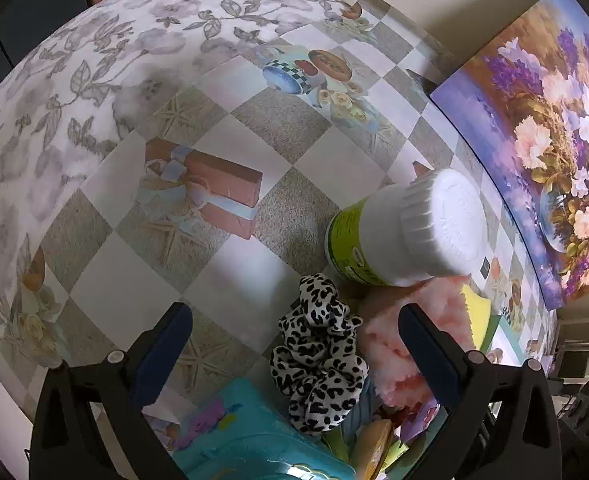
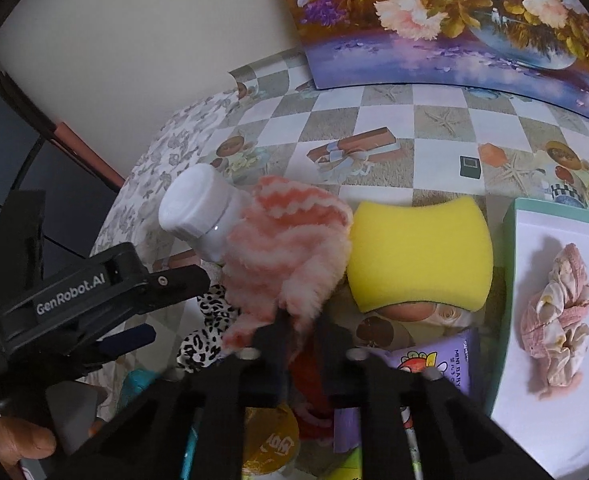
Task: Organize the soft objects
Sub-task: 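Grasp the pink fluffy knit cloth with the right tool while the left tool reaches the leopard scrunchie, then close the left tool on the leopard-print scrunchie while the right tool lifts the pink cloth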
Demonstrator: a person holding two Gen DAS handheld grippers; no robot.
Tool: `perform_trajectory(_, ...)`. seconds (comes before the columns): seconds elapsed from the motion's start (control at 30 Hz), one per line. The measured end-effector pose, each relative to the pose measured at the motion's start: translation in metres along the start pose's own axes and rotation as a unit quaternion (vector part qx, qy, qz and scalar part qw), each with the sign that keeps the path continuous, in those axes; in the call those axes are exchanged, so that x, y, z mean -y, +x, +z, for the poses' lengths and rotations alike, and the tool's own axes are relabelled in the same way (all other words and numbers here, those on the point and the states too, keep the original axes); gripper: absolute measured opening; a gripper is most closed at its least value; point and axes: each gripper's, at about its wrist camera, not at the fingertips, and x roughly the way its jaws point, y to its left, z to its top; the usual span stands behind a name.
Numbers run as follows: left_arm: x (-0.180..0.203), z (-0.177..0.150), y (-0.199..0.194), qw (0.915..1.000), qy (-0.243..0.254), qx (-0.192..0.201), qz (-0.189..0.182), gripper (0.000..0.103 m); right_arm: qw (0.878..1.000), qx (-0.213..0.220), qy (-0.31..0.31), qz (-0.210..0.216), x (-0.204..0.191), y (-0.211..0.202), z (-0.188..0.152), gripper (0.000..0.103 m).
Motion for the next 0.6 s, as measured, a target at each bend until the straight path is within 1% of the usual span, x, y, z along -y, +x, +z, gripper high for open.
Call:
perform_trajectory(0.03, 0.0, 0.0, 0.0, 1.0, -0.001, 0.0, 0.0, 0.103, 1.0, 0.001, -0.002, 0.001, 0.0, -0.001, 0.0, 0.005)
perform_trajectory(0.17, 0.002, -0.001, 0.001, 1.0, 0.006, -0.001, 0.002, 0.103, 1.0, 0.007, -0.004, -0.006, 0.002, -0.007, 0.002, 0.005)
perform_trajectory(0.27, 0.006, -0.003, 0.003, 0.9998, 0.02, -0.008, 0.0, 0.102, 1.0, 0.014, -0.005, -0.014, 0.005, -0.013, 0.004, 0.004)
perform_trajectory(0.4, 0.012, -0.006, 0.008, 0.999, 0.04, -0.015, 0.012, 0.103, 0.999, 0.023, -0.006, -0.021, 0.009, -0.022, 0.006, 0.004)
perform_trajectory(0.5, 0.015, -0.006, 0.009, 0.9986, 0.049, -0.017, 0.013, 0.102, 0.999, 0.028, -0.008, -0.03, 0.012, -0.028, 0.007, 0.004)
perform_trajectory(0.57, 0.018, -0.007, 0.01, 0.998, 0.058, -0.018, 0.016, 0.092, 0.999, 0.028, -0.003, -0.029, 0.015, -0.029, 0.008, 0.004)
perform_trajectory(0.6, 0.019, -0.007, 0.011, 0.9978, 0.061, -0.02, 0.017, 0.085, 0.999, 0.027, -0.002, -0.029, 0.015, -0.029, 0.008, 0.004)
